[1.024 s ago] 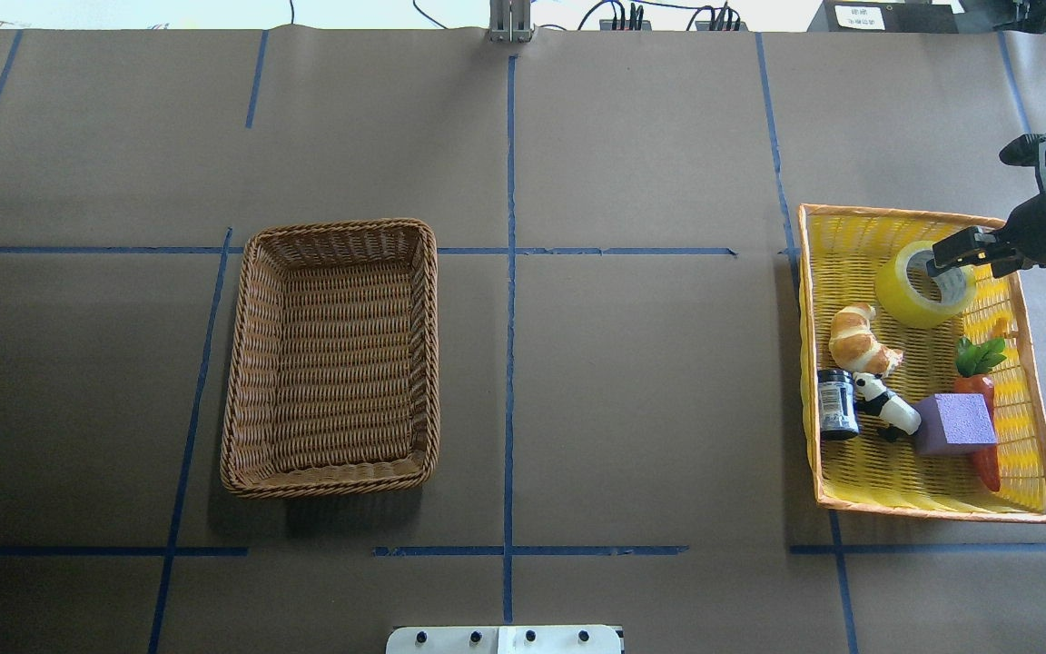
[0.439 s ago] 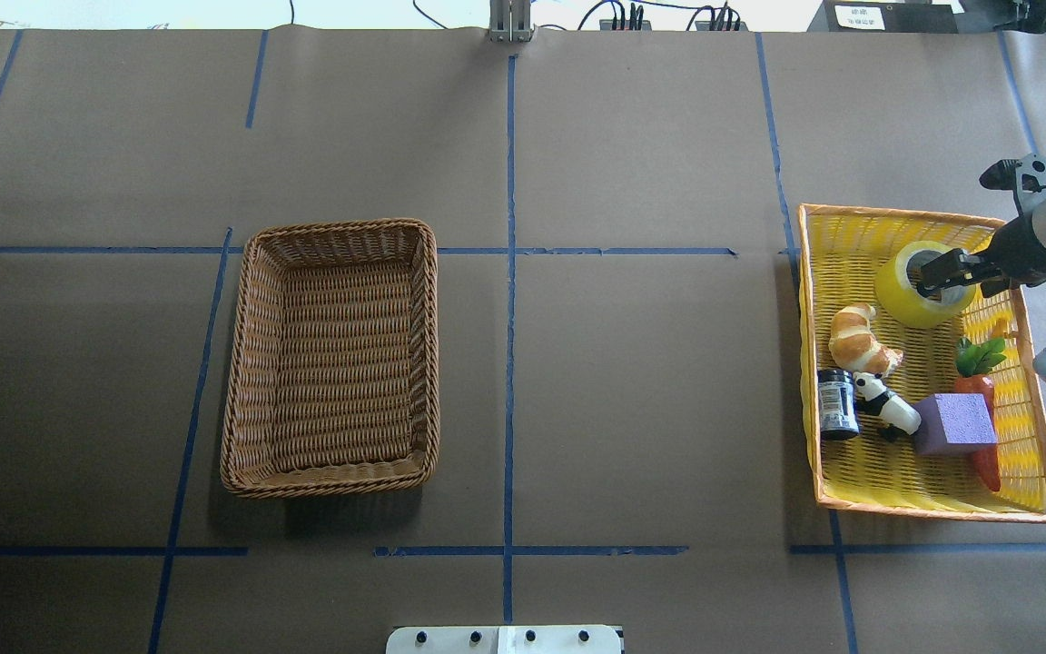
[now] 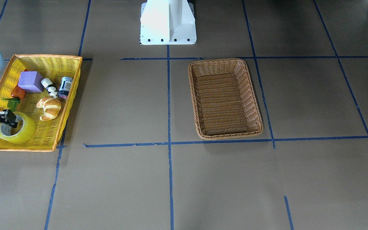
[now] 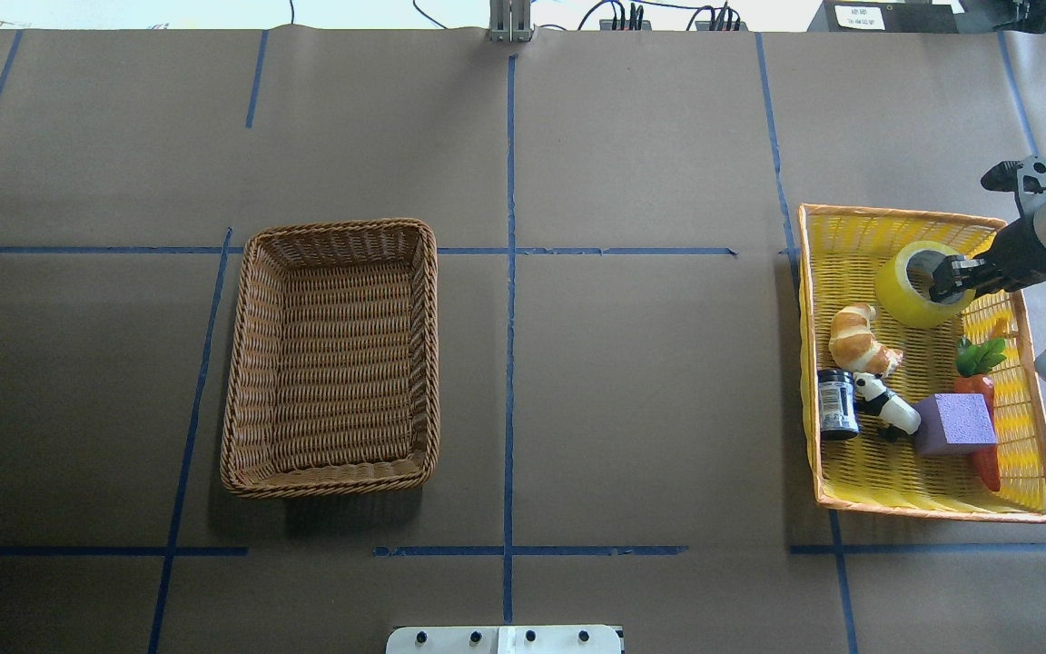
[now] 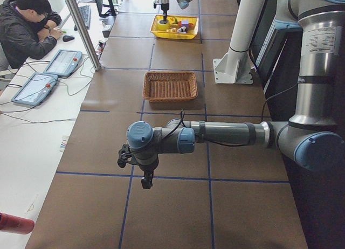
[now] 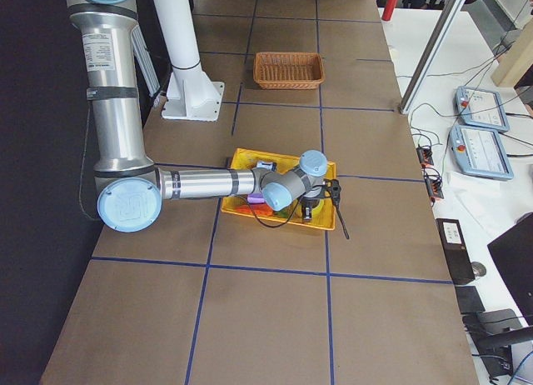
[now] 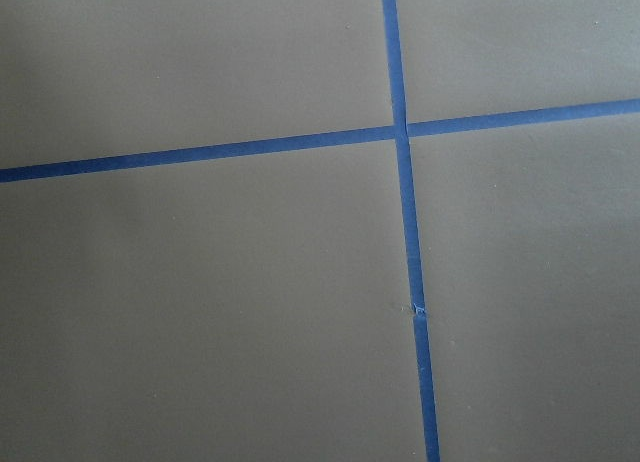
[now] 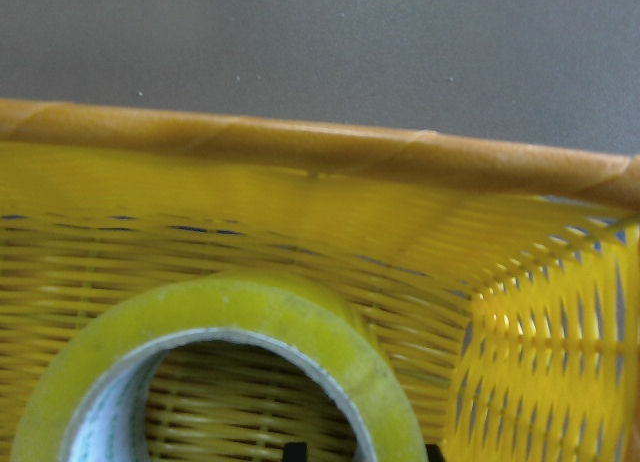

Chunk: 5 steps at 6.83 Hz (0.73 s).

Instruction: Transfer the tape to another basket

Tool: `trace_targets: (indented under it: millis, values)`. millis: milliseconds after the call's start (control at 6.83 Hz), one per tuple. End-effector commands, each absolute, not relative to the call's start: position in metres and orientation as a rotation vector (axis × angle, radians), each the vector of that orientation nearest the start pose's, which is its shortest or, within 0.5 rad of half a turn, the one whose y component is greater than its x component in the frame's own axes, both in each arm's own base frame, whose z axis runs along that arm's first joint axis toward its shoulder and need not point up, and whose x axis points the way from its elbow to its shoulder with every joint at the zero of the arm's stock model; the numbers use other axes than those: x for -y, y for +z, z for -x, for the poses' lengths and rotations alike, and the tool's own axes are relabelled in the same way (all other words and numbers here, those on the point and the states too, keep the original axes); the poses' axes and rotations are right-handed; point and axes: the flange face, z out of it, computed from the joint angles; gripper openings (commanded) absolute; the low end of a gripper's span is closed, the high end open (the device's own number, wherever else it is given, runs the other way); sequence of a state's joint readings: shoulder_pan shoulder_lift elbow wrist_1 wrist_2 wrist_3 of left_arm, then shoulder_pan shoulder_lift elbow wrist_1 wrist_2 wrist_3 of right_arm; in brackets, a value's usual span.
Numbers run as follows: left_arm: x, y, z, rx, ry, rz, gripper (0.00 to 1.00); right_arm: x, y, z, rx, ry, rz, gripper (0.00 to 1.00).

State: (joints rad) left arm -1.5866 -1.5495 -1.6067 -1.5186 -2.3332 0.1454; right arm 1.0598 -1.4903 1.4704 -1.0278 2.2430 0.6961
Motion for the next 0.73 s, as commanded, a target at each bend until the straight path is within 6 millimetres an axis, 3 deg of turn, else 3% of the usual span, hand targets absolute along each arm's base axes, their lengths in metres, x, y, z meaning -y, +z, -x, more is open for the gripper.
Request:
trace_targets:
  millis: [0,146,293,585]
  values:
    - [0.480,0.656,0.072,-0.763,0.109,-0.027,1.00,0.515,0.613,0.202,0.823,0.008,-0.042,0.00]
    - [0.479,0.657,0.072,-0.763,0.109,-0.026,1.00,0.520,0.609,0.189,0.834,0.028,-0.054,0.00]
    - [0.479,0.656,0.072,-0.763,0.109,-0.027,1.00,0.524,0.590,0.174,0.855,0.041,-0.091,0.00]
    - [0.480,0.655,0.072,-0.763,0.110,-0.030,1.00,0.529,0.536,0.135,0.966,0.058,-0.142,0.00]
